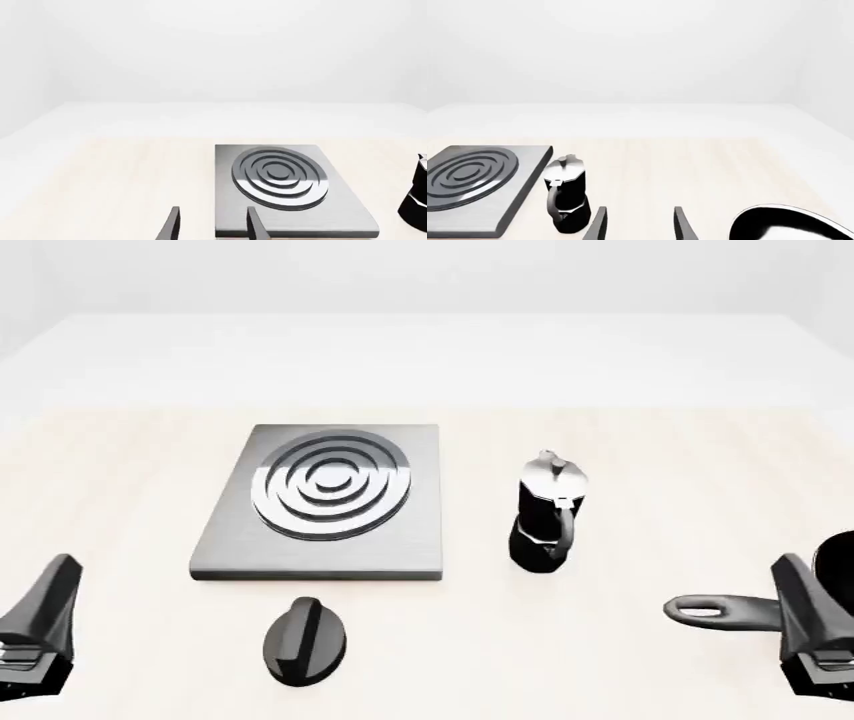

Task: Put the frying pan on the stove.

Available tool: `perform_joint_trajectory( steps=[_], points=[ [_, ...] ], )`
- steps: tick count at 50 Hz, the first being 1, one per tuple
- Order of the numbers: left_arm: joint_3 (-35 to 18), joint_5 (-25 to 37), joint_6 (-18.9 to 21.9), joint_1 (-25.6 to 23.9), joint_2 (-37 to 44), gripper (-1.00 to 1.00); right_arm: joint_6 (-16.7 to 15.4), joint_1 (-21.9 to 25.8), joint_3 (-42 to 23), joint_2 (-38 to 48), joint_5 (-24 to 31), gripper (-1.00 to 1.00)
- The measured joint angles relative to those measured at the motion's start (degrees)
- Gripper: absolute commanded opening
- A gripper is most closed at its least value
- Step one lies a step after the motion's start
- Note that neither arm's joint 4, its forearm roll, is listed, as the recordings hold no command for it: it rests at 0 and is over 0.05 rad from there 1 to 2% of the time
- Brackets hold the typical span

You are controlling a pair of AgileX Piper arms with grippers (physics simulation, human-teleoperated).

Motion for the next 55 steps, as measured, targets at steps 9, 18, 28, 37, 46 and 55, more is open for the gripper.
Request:
perform_joint_trajectory(
  steps=[9, 18, 28, 37, 46, 55],
  points=[
    [-0.2, 0.1, 0.2, 0.2, 0.4, 1.00, 0.4, 0.1, -0.7, 0.1, 0.4, 1.00],
    [-0.4, 0.0, 0.5, 0.5, 1.3, 1.00, 1.3, 0.4, -2.8, 0.0, 2.1, 1.00],
    [-0.4, 0.5, 0.4, 0.6, 1.6, 1.00, 1.9, 0.9, -6.5, -0.1, 5.2, 1.00],
    [-0.3, -0.1, 0.3, 0.7, 2.7, 1.00, 1.8, 2.7, -12.6, -0.1, 10.3, 1.00],
    [-0.2, -0.1, 0.2, 0.7, 3.1, 1.00, 1.5, 4.2, -19.5, -0.1, 16.7, 1.00],
    [-0.2, -0.8, 0.2, 0.7, 3.9, 1.00, 1.1, 4.7, -26.7, -0.1, 23.5, 1.00]
  ],
)
